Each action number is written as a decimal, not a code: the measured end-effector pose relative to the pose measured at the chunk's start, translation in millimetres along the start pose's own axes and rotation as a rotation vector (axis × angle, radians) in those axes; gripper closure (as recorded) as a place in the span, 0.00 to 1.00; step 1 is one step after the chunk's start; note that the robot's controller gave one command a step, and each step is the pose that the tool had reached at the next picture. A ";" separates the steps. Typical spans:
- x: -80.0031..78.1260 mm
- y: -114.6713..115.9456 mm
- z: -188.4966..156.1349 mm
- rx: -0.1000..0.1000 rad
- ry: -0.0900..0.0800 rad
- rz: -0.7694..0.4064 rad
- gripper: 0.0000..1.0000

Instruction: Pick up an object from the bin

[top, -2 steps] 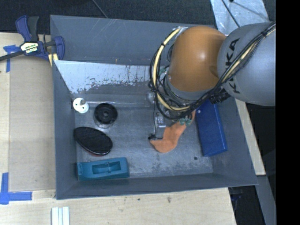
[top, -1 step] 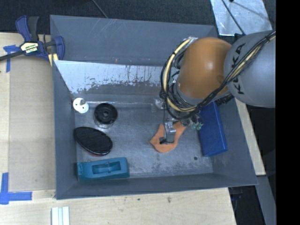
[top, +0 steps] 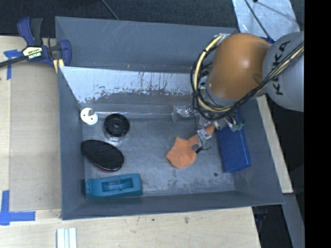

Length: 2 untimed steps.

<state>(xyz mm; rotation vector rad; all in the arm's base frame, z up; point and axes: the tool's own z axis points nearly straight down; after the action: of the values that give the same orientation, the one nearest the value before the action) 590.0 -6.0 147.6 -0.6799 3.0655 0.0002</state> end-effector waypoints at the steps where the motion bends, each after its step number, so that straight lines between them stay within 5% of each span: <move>1: 0.6 -23.5 9.2 0.000 -0.001 0.036 0.00; 2: -9.3 -16.1 55.3 0.002 -0.002 -0.178 0.00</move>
Offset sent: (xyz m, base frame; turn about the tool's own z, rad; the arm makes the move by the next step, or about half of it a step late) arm 0.0167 -0.0033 -0.0776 -0.2438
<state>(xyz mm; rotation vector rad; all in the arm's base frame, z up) 605.3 -16.7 92.3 -0.9496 2.9902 -0.0021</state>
